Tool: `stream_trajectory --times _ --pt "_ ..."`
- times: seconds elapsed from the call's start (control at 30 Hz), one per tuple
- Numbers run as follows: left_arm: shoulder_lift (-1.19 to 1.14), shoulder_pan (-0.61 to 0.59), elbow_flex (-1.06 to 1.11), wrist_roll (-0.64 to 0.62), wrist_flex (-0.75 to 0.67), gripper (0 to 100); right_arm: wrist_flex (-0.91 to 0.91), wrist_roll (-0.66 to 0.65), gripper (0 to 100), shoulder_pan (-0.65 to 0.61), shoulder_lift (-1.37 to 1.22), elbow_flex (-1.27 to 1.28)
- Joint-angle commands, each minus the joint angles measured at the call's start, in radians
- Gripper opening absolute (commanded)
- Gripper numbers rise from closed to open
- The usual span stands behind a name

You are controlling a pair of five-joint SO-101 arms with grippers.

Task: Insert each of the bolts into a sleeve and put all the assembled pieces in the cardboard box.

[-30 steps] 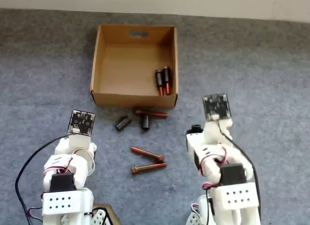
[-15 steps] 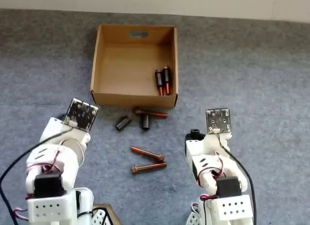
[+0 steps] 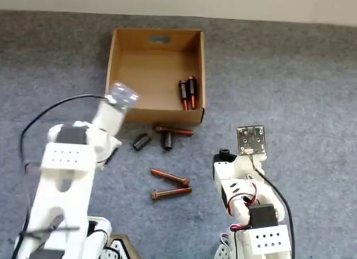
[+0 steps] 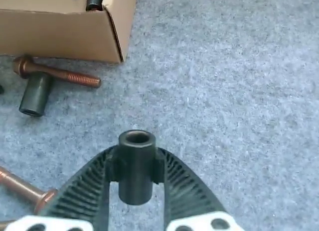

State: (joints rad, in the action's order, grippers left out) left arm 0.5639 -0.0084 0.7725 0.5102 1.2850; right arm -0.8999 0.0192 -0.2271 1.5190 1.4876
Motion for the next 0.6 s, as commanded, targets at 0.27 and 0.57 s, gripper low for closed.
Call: stream_trajectory --times 0.27,0.57 --pt "-0.097 0.309 -0.05 0.0 0.127 20 0.024 0.008 0.5 0.205 0.013 -0.01" --pt "-0.104 0.498 0.062 -0.397 0.028 15 0.024 0.008 0.5 0.231 0.013 -0.01"
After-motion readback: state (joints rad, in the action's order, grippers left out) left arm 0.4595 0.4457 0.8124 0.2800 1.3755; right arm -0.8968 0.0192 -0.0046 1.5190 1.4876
